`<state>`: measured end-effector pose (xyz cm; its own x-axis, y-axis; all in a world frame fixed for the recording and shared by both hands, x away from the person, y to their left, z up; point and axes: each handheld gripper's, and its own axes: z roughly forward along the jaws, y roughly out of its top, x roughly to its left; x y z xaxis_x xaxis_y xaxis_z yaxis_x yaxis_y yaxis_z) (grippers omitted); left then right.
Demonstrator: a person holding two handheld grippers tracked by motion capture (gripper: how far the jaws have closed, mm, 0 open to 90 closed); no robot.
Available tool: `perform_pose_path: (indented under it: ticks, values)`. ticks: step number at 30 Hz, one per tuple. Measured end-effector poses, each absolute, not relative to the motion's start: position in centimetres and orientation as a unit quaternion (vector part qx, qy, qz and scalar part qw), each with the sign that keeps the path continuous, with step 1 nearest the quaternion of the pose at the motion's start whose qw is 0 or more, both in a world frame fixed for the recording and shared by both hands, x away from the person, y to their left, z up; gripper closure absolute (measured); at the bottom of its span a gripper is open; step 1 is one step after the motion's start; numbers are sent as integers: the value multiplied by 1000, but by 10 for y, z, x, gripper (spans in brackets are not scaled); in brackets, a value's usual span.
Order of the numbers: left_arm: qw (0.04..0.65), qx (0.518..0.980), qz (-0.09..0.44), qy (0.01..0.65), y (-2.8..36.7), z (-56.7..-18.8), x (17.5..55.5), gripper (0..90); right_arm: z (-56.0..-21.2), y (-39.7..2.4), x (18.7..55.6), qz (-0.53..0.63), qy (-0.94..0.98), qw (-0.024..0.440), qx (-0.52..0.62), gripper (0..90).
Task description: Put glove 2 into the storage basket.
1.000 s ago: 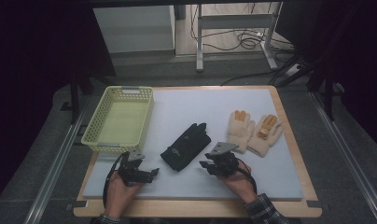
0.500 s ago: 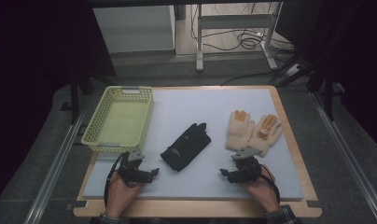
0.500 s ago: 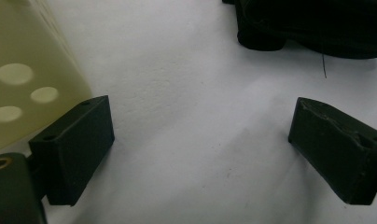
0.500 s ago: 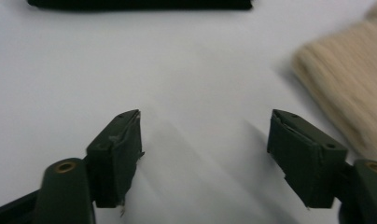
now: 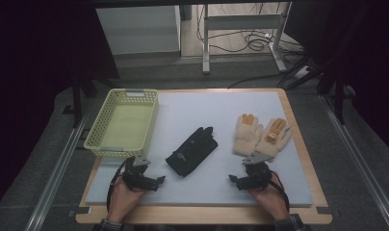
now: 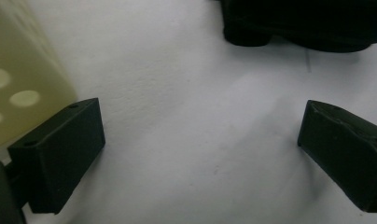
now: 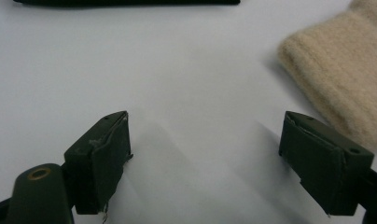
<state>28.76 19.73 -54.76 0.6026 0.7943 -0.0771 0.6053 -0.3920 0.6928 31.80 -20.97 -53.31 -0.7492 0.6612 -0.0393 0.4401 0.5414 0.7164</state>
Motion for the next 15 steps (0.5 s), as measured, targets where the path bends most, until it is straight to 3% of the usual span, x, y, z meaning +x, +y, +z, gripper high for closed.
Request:
perform_pose_path:
  ticks: [15]
  values:
    - [368, 835, 120, 390, 161, -523, 302, 0, -533, -210, 318, 358, 864, 155, 318, 163]
